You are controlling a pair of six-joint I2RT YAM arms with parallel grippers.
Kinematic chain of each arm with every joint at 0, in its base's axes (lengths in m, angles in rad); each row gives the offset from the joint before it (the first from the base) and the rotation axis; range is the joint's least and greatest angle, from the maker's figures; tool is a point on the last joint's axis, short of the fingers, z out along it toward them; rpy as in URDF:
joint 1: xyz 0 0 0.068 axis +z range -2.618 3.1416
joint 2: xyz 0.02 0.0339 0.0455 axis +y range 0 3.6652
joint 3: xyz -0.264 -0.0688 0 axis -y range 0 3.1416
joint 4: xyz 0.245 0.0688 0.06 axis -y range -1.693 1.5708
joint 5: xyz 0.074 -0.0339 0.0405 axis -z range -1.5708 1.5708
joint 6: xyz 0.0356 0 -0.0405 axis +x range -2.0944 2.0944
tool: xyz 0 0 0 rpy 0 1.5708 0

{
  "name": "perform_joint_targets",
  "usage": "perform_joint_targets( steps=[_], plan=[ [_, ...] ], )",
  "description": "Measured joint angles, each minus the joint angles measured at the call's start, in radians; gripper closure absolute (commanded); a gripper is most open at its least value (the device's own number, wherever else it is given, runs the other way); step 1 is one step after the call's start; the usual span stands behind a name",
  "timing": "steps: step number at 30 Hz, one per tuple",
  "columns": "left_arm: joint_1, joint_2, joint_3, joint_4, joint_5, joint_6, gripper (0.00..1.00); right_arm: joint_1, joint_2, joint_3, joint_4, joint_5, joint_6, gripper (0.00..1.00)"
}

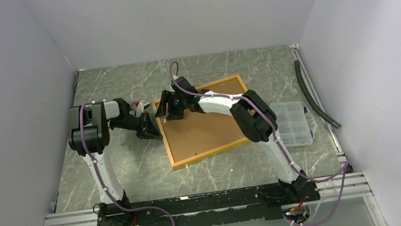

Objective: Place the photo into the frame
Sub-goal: Install the photo frame at the center of the board.

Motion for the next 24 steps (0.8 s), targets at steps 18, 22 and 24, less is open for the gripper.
perform_joint_targets(
  steps=[18, 22, 24],
  plan=[
    [0.000, 0.000, 0.000, 0.000, -0.004, -0.022, 0.93, 0.014, 0.022, 0.013, 0.037, -0.029, 0.013, 0.39],
    [0.000, 0.000, 0.000, 0.000, -0.004, -0.022, 0.93, 0.015, 0.023, 0.013, 0.043, -0.037, 0.019, 0.39],
    [0.000, 0.000, 0.000, 0.000, -0.004, -0.023, 0.94, 0.015, 0.024, 0.013, 0.044, -0.040, 0.020, 0.39]
  ],
)
